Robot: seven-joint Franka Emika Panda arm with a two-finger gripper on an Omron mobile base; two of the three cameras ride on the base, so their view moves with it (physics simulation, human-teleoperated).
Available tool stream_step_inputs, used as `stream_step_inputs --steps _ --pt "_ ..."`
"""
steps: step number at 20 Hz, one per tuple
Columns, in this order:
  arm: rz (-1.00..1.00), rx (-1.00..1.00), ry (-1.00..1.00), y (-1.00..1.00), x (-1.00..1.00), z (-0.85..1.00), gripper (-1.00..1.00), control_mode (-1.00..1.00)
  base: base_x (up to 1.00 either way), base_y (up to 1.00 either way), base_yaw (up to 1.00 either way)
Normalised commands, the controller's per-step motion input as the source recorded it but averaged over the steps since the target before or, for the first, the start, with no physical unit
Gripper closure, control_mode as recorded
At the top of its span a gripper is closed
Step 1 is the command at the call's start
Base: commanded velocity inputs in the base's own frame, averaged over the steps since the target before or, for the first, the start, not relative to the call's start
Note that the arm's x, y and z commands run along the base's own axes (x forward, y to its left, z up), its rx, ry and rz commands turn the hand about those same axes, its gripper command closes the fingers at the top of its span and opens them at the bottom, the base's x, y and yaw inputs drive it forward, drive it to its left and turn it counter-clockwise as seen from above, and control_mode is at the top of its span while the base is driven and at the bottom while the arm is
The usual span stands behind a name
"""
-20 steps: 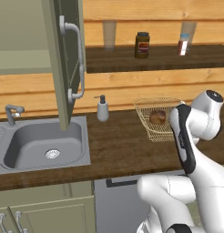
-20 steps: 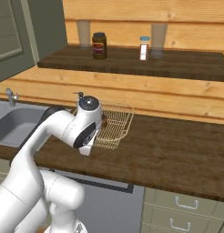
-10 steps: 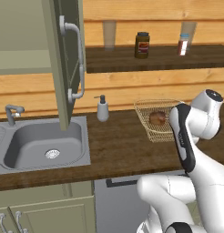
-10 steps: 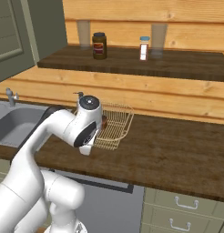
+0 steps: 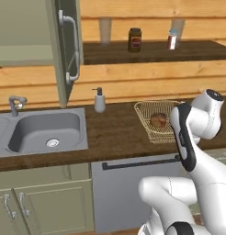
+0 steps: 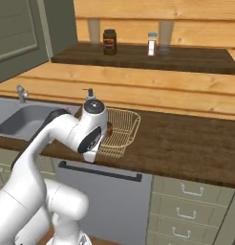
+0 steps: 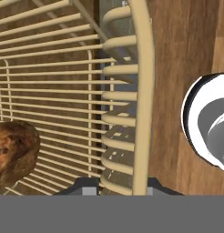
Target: Open the cabinet, pick up the bread from the cabinet and place it in the basket. Then move the basket to the dining counter.
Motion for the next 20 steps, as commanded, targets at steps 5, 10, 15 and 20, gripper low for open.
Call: stream_step_inputs --steps 5,10,15,20 --pt "0.00 0.00 0.00 0.00 0.00 0.00 1.00 1.00 -0.48 -0.30 -0.35" --pt "0.00 0.00 0.00 0.00 0.00 0.00 1.00 1.00 0.10 0.00 -0.69" --pt "0.00 0.00 0.00 0.00 0.00 0.00 1.00 1.00 0.22 0.00 -0.72" --pt "0.00 0.00 0.00 0.00 0.00 0.00 1.00 1.00 0.24 0.00 -0.70"
